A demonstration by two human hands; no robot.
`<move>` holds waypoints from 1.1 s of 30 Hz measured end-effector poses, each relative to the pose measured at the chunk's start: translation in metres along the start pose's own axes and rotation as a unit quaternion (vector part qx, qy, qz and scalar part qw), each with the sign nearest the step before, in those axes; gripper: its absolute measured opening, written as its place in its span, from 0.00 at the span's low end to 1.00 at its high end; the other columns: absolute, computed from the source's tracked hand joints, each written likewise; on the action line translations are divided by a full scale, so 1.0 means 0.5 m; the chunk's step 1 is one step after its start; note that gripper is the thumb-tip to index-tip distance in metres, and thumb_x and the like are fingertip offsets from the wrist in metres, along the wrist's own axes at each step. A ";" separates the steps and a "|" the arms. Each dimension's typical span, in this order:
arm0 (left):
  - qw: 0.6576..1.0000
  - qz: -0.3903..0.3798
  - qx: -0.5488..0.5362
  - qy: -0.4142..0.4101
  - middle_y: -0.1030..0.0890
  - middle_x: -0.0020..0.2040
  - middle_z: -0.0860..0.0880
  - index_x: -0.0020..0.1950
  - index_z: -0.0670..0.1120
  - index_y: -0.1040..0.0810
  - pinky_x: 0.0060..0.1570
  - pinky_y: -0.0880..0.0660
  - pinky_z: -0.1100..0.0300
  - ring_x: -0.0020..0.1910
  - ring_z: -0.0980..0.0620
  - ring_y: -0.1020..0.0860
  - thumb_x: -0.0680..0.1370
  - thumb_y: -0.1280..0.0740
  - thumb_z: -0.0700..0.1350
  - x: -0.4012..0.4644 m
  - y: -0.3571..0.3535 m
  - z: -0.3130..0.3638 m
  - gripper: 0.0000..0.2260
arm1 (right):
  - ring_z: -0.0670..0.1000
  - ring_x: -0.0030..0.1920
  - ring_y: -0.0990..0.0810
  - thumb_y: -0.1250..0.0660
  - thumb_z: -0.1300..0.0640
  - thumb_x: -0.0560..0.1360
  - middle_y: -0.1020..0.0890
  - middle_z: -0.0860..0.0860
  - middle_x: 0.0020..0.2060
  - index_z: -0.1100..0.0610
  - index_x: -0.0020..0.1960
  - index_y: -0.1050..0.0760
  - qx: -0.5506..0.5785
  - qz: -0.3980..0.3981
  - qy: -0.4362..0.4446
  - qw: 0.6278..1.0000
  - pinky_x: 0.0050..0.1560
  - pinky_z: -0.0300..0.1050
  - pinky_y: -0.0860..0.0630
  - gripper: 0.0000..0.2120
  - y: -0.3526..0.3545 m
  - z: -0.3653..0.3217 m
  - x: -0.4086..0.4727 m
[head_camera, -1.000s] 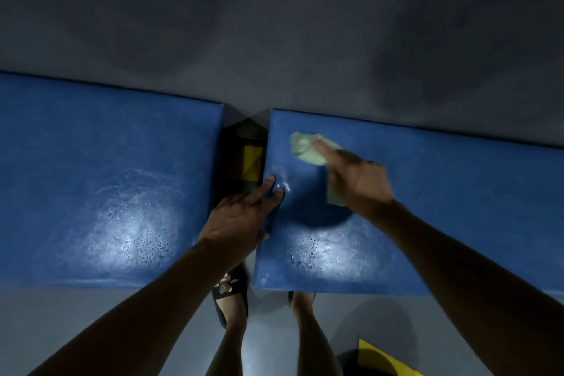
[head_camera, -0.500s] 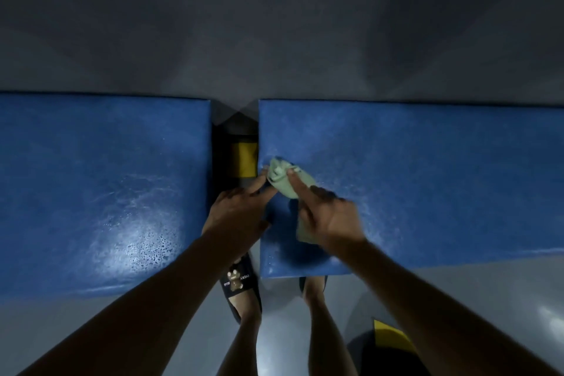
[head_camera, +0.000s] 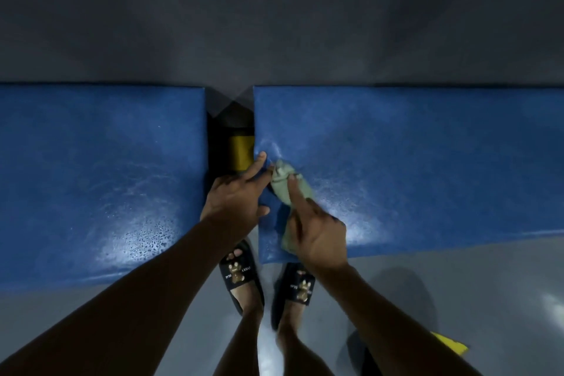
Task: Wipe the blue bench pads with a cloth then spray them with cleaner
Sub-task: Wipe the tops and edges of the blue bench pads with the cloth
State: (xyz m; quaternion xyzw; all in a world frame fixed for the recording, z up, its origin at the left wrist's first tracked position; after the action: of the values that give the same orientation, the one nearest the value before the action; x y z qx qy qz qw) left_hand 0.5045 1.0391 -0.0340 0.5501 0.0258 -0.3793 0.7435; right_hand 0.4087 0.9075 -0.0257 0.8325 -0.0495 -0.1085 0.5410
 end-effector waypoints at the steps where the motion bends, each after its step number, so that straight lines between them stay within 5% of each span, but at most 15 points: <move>1: 1.000 -0.004 0.002 0.002 0.60 0.79 0.63 0.79 0.60 0.49 0.67 0.36 0.52 0.69 0.45 0.29 0.75 0.30 0.57 0.001 -0.005 -0.002 0.38 | 0.51 0.29 0.23 0.43 0.50 0.76 0.17 0.50 0.40 0.50 0.76 0.33 -0.011 -0.026 0.062 0.998 0.27 0.39 0.33 0.28 0.012 0.009 -0.002; 4: 1.000 -0.007 -0.003 0.005 0.60 0.79 0.64 0.79 0.63 0.52 0.68 0.37 0.52 0.73 0.47 0.32 0.75 0.31 0.57 0.006 -0.014 -0.005 0.40 | 0.56 0.32 0.19 0.43 0.46 0.76 0.16 0.52 0.42 0.45 0.76 0.34 -0.071 -0.032 0.091 0.993 0.28 0.45 0.25 0.28 0.070 0.142 -0.003; 8: 1.000 0.002 -0.014 0.013 0.60 0.79 0.65 0.79 0.63 0.52 0.68 0.37 0.50 0.73 0.47 0.33 0.75 0.31 0.56 0.006 -0.021 -0.005 0.39 | 0.64 0.39 0.19 0.50 0.44 0.76 0.17 0.61 0.44 0.39 0.79 0.42 -0.049 0.037 -0.224 0.973 0.42 0.55 0.23 0.30 0.169 0.345 -0.020; 11: 1.000 0.002 -0.009 0.022 0.60 0.79 0.64 0.79 0.62 0.52 0.66 0.35 0.50 0.72 0.46 0.32 0.75 0.31 0.55 0.005 -0.026 -0.001 0.39 | 0.66 0.42 0.19 0.46 0.48 0.79 0.17 0.64 0.44 0.42 0.80 0.44 -0.025 0.082 -0.345 0.935 0.44 0.55 0.25 0.29 0.141 0.304 -0.033; 13: 1.000 0.004 0.005 0.024 0.60 0.79 0.64 0.79 0.61 0.52 0.65 0.34 0.50 0.72 0.46 0.32 0.75 0.31 0.54 0.005 -0.026 0.004 0.39 | 0.63 0.38 0.18 0.45 0.47 0.77 0.17 0.61 0.41 0.47 0.80 0.41 0.002 0.093 -0.301 0.949 0.39 0.51 0.25 0.31 0.088 0.213 -0.035; 16: 0.999 0.001 0.019 0.030 0.60 0.80 0.63 0.80 0.61 0.52 0.65 0.34 0.49 0.72 0.45 0.31 0.76 0.31 0.54 0.003 -0.024 0.007 0.39 | 0.54 0.28 0.22 0.44 0.50 0.77 0.17 0.53 0.38 0.55 0.76 0.32 0.038 0.041 -0.088 0.995 0.29 0.43 0.25 0.28 0.030 0.068 -0.057; 19: 0.999 0.000 0.027 0.034 0.60 0.80 0.63 0.80 0.60 0.52 0.65 0.34 0.48 0.72 0.44 0.33 0.77 0.32 0.53 -0.001 -0.024 0.011 0.39 | 0.53 0.29 0.21 0.43 0.50 0.76 0.16 0.52 0.45 0.52 0.75 0.30 -0.020 -0.015 0.102 0.994 0.28 0.42 0.26 0.27 0.051 0.090 -0.066; 21: 0.999 0.003 0.020 0.039 0.58 0.80 0.62 0.80 0.59 0.51 0.65 0.33 0.48 0.73 0.45 0.33 0.77 0.31 0.52 -0.003 -0.024 0.012 0.38 | 0.56 0.34 0.18 0.42 0.47 0.76 0.15 0.53 0.49 0.47 0.76 0.33 -0.048 -0.008 0.086 0.995 0.31 0.44 0.24 0.28 0.089 0.184 -0.066; 23: 0.999 0.006 0.013 0.046 0.57 0.80 0.61 0.80 0.59 0.51 0.65 0.33 0.48 0.74 0.45 0.34 0.76 0.31 0.51 -0.004 -0.027 0.012 0.38 | 0.61 0.41 0.18 0.45 0.45 0.77 0.17 0.56 0.52 0.45 0.78 0.38 -0.040 0.022 -0.037 0.998 0.39 0.50 0.22 0.29 0.139 0.308 -0.073; 25: 0.999 0.005 0.009 0.051 0.57 0.80 0.61 0.80 0.59 0.51 0.65 0.33 0.48 0.74 0.45 0.34 0.77 0.31 0.50 -0.005 -0.029 0.014 0.39 | 0.65 0.47 0.21 0.50 0.44 0.78 0.22 0.60 0.53 0.48 0.79 0.39 -0.040 0.066 -0.165 0.983 0.45 0.55 0.23 0.30 0.178 0.399 -0.088; 28: 0.998 0.004 0.011 0.055 0.57 0.80 0.61 0.80 0.59 0.51 0.66 0.33 0.48 0.74 0.46 0.35 0.77 0.31 0.49 -0.006 -0.031 0.018 0.38 | 0.66 0.49 0.26 0.45 0.50 0.77 0.28 0.64 0.51 0.57 0.76 0.34 -0.046 0.108 -0.240 0.964 0.49 0.58 0.26 0.29 0.162 0.400 -0.089; 30: 0.998 -0.002 0.013 0.061 0.57 0.80 0.61 0.80 0.59 0.52 0.67 0.32 0.48 0.74 0.46 0.35 0.78 0.32 0.49 -0.008 -0.029 0.018 0.38 | 0.66 0.47 0.24 0.41 0.53 0.76 0.27 0.64 0.50 0.60 0.74 0.31 -0.014 0.135 -0.244 0.960 0.46 0.57 0.26 0.27 0.117 0.330 -0.087; 33: 0.998 0.000 0.020 0.060 0.54 0.81 0.60 0.80 0.58 0.50 0.68 0.33 0.47 0.75 0.47 0.35 0.78 0.31 0.49 -0.015 -0.022 0.027 0.37 | 0.61 0.44 0.22 0.38 0.54 0.79 0.22 0.61 0.51 0.61 0.73 0.29 0.027 0.116 -0.110 0.987 0.40 0.51 0.24 0.24 0.035 0.155 -0.111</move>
State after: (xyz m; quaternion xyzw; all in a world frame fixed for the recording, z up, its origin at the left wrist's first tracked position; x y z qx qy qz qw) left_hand 0.4877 1.0308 -0.0343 0.5870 0.0630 -0.3458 0.7293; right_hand 0.3374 0.8426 -0.0330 0.8185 -0.2074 -0.1345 0.5186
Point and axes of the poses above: each hand's wrist, its own x-axis towards the middle knuckle, its own y-axis out of the back of the hand, z = x × y, the point moved 5 cm from there along x, towards the middle knuckle
